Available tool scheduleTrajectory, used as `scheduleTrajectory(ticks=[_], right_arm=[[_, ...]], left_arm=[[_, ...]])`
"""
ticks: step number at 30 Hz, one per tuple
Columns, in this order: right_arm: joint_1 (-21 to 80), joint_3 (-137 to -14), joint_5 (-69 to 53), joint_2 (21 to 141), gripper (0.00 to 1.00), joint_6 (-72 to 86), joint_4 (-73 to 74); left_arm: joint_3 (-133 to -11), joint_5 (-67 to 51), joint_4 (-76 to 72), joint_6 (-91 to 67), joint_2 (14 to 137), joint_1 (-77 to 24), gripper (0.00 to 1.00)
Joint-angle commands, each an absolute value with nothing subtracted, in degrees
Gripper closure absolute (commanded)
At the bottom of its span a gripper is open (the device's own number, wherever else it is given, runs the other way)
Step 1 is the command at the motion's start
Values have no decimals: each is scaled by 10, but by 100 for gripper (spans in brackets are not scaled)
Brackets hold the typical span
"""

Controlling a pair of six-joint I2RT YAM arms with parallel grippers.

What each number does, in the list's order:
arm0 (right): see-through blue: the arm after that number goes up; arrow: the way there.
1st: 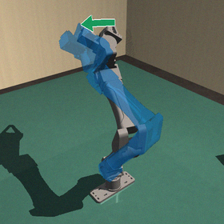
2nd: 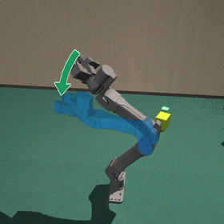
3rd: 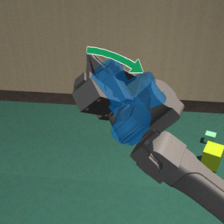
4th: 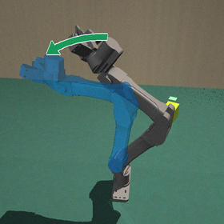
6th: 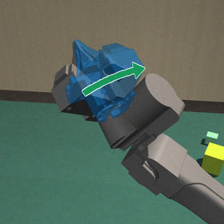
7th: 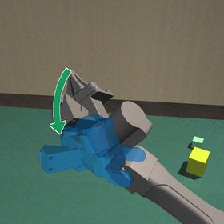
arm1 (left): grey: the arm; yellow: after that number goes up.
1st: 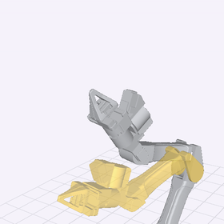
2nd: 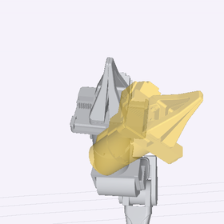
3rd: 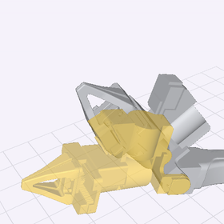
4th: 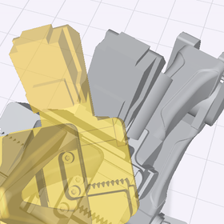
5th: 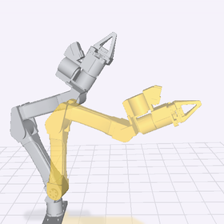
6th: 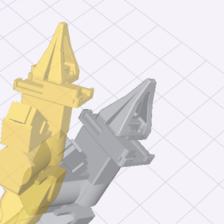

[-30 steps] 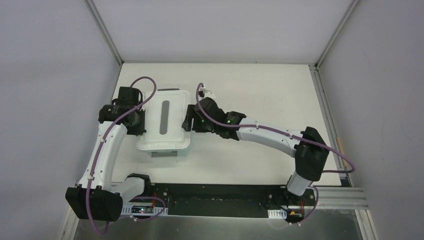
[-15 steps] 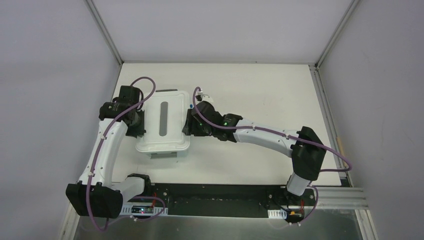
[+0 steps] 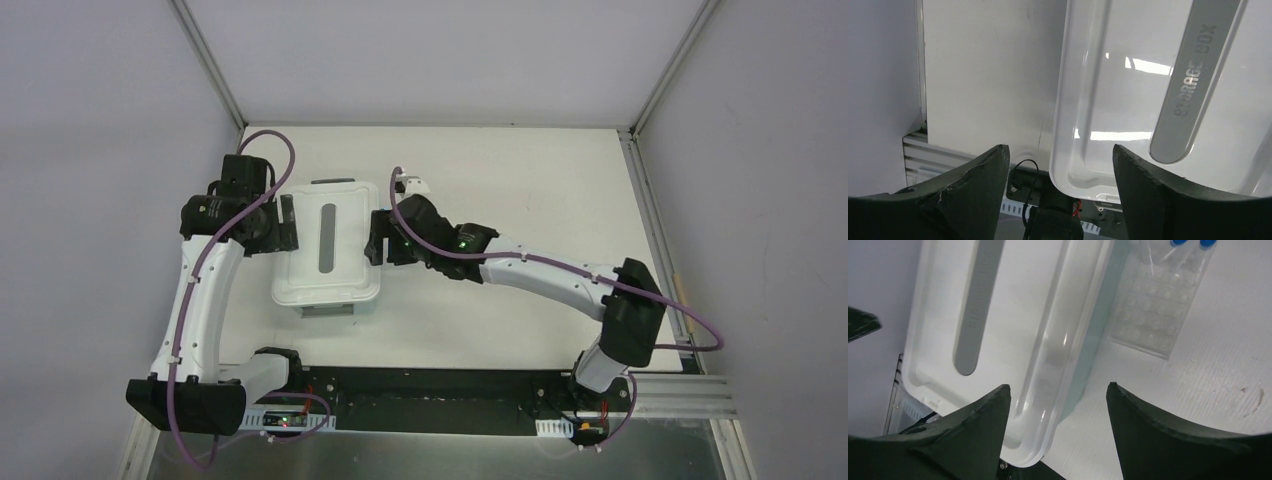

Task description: Organize the chemistry lab equipment

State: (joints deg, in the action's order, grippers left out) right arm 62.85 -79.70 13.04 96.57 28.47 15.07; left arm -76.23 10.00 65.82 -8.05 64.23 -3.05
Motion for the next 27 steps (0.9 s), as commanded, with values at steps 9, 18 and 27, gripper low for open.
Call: scheduleTrajectory(ticks=[9, 18, 27], right_arm=[[737, -681, 138, 849, 26, -115, -75], [797, -667, 67, 908, 24, -304, -139], [838, -622, 147, 992, 14, -463, -269]], left_arm=[[-733, -35, 509, -147, 668, 43, 9], [-703, -104, 458, -143, 699, 89, 8], [-661, -88, 437, -131, 709, 92, 8]])
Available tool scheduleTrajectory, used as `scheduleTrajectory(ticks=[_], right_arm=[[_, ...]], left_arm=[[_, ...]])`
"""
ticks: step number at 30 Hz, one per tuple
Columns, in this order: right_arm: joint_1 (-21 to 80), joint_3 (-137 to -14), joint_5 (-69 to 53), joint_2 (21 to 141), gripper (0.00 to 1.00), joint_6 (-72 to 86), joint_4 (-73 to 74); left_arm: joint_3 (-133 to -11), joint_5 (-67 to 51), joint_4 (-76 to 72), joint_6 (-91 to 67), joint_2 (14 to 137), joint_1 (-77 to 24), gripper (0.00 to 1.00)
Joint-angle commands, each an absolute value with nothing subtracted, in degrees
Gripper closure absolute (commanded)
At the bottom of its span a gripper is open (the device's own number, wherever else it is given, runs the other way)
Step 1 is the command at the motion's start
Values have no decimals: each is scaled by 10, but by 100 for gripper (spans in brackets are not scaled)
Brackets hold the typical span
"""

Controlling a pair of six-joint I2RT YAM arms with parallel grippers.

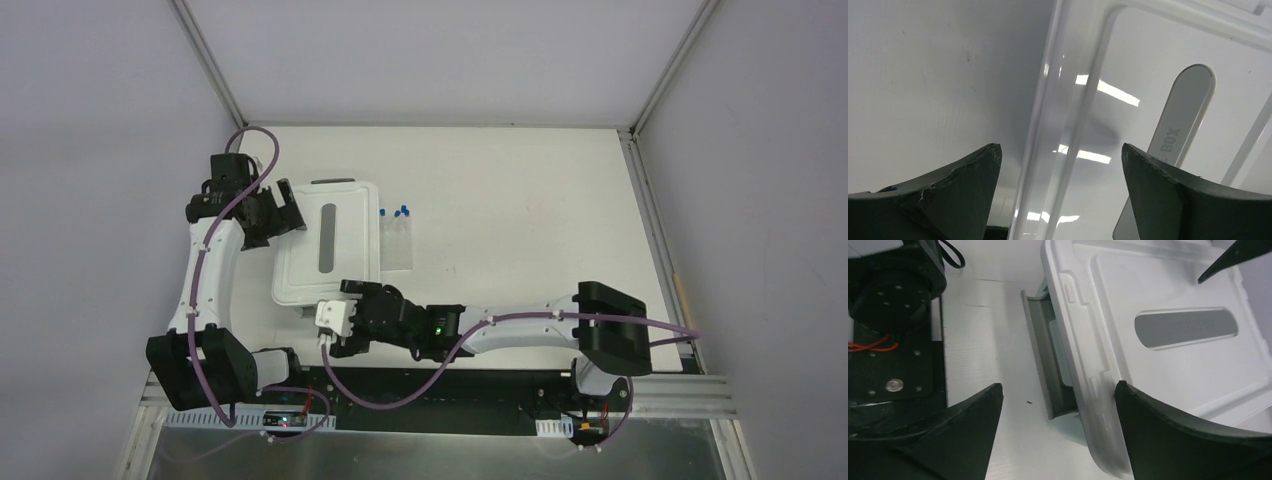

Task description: Organize the chemistry lab equipment

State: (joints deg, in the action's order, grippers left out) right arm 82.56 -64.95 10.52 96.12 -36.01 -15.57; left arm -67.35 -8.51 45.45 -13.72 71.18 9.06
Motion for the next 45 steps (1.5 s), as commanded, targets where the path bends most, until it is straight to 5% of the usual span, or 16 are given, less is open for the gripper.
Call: scheduleTrajectory(ticks=[1, 11, 18, 23, 30, 45], right_arm=[[839, -614, 162, 1002, 12, -480, -304], [841, -626, 248, 1092, 6, -613, -438], [835, -641, 262, 1101, 7, -630, -439], [830, -650, 275, 1103, 32, -628, -439], [826, -669, 271, 1088, 53, -582, -370], [804, -697, 186, 1039, 73, -435, -205]], left_arm=[[-657, -85, 435, -128, 708, 92, 8], [-625, -78, 412, -109, 702, 92, 11], [-606, -83, 397, -94, 702, 92, 27], [-594, -86, 387, -91, 704, 92, 30], [-584, -88, 379, -91, 705, 92, 33], [-582, -72, 374, -93, 702, 92, 34]])
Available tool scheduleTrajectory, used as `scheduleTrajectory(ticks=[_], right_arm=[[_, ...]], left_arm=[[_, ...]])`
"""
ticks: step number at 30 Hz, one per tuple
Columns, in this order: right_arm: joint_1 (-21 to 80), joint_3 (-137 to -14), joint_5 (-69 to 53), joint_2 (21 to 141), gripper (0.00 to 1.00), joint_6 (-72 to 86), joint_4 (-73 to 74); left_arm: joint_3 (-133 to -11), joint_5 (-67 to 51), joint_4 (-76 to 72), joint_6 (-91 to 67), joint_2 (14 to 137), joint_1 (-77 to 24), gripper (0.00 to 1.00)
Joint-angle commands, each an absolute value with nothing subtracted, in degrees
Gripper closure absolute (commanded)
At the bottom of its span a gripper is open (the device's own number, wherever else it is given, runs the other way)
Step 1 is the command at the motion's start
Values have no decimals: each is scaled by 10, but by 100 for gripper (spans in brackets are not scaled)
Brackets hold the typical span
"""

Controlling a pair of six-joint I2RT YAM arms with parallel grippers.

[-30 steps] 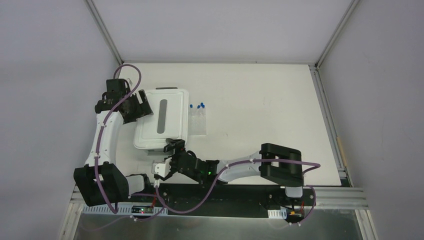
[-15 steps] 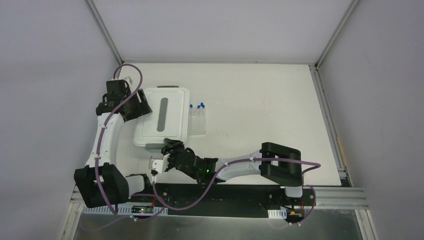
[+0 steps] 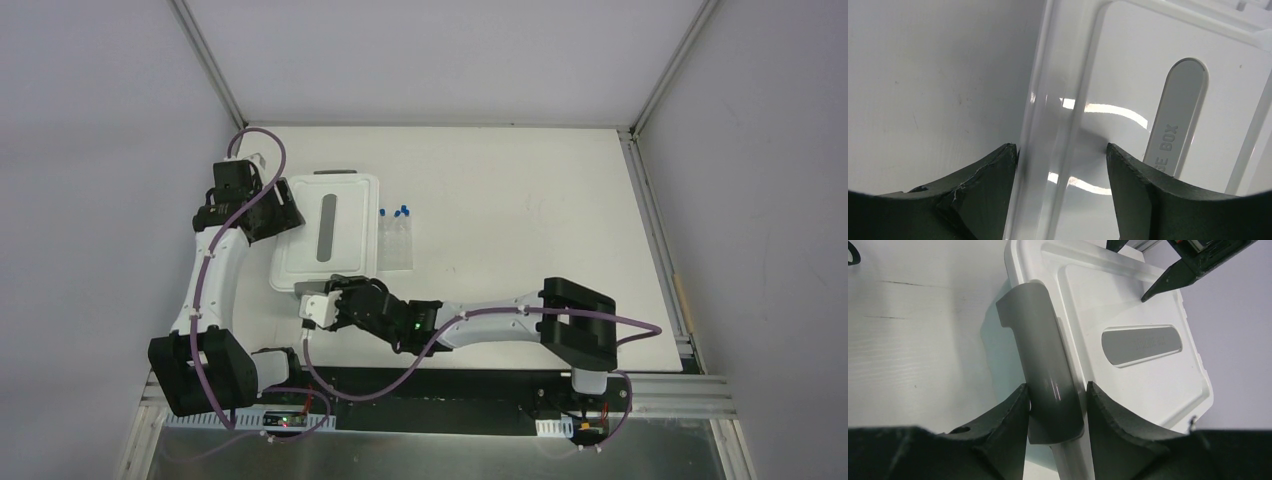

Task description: Organize the chemistry lab equipment

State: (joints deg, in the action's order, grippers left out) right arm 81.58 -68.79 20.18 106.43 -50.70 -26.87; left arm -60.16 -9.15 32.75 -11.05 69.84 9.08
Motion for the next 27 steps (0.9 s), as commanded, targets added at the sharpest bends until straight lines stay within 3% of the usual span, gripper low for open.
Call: scheduleTrajectory(ticks=[1, 3, 10, 19, 27], right_arm=[[804, -697, 180, 1035, 74, -430, -199], [805, -697, 168, 1028, 75, -417, -187], [820, -670, 140, 985, 76, -372, -166], [830, -652, 91, 942, 76, -283, -128], [840, -655, 57, 922, 69, -233, -82]], left_arm=[[-585, -70, 374, -94, 700, 92, 34], [-592, -67, 375, -95, 691, 92, 32], [-633, -42, 389, -108, 661, 92, 12], [-695, -30, 390, -103, 704, 92, 8], [-791, -95, 388, -118, 803, 92, 7]])
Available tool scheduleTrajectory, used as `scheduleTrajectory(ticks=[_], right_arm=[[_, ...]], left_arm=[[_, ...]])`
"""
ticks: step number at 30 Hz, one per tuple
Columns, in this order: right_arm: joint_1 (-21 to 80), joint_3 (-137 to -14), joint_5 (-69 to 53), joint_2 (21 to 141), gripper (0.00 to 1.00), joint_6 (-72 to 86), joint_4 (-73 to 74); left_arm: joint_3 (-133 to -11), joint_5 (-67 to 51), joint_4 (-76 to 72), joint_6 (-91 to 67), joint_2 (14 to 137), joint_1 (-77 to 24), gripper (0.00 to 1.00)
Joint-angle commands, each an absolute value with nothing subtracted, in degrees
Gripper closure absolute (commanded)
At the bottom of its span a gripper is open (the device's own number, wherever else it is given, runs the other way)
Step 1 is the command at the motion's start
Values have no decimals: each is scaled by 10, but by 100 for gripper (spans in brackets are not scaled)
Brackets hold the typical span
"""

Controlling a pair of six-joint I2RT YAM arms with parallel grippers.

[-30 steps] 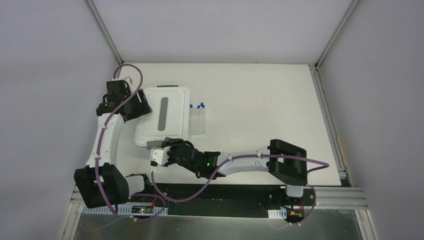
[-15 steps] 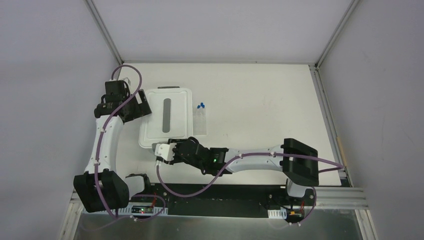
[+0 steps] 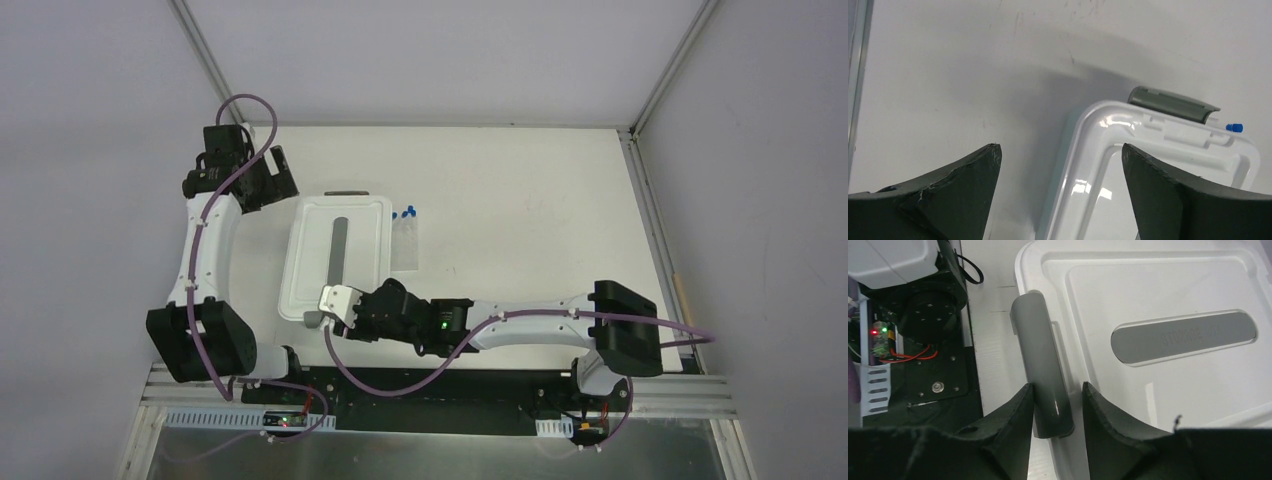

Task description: Organize the chemistry lab equipment

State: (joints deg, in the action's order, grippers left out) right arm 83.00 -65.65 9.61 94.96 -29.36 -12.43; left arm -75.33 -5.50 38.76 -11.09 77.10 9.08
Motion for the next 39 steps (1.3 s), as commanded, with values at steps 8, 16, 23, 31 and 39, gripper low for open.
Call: scheduleTrajectory(ticks=[8, 16, 23, 31, 39], right_arm=[[838, -664, 85, 887, 25, -204, -63], [801, -703, 80, 838, 6, -168, -25], [679, -771, 9, 853, 1, -53, 39], [538, -899, -114, 959, 1, 63, 105], [459, -1010, -218, 1087, 1, 120, 134]], left_arm=[[-755, -142, 375, -121, 787, 92, 6], [-685, -154, 368, -108, 733, 92, 5], [-649, -168, 355, -92, 708, 92, 6], [-616, -227, 317, -63, 714, 92, 7], [-607, -244, 302, -46, 726, 92, 14]])
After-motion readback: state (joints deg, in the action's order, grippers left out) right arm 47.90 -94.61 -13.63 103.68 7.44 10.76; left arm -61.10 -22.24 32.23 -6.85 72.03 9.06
